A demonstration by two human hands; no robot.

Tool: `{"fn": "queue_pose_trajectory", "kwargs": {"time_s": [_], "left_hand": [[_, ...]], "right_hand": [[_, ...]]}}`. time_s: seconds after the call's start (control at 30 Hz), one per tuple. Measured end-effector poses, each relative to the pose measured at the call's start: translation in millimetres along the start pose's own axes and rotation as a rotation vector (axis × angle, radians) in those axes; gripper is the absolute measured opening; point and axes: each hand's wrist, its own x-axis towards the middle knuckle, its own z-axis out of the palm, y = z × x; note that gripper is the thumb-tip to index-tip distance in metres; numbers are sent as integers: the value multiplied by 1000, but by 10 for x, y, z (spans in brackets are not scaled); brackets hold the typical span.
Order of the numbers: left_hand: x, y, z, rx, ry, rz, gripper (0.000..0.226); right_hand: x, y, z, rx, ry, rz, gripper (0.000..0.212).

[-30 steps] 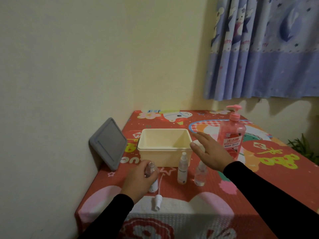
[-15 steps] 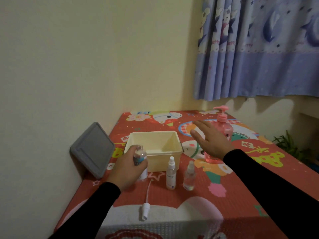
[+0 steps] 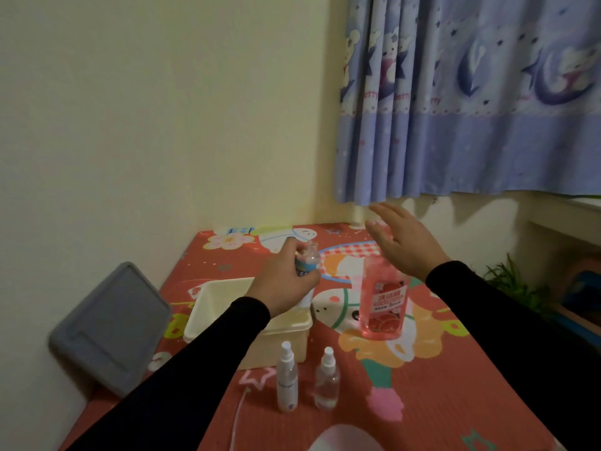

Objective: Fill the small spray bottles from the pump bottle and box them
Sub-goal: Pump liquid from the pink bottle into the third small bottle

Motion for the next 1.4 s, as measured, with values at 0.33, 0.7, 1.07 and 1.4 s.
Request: {"fn": "queue_pose_trajectory", "kwargs": {"time_s": [0.33,0.7,1.07,1.4], "left_hand": [[590,92,532,15,-95,7,44],[962,137,739,54,-116,70,51],[1058,148,799,114,-141,130,51],[980,144,809,154,-225,103,53]], "right_hand": [[499,342,-46,79,52,115,38],[775,380,20,203,-113,394,53],[971,461,212,158,-299,567,62],[912,463,350,152,-444,530,58]]}}
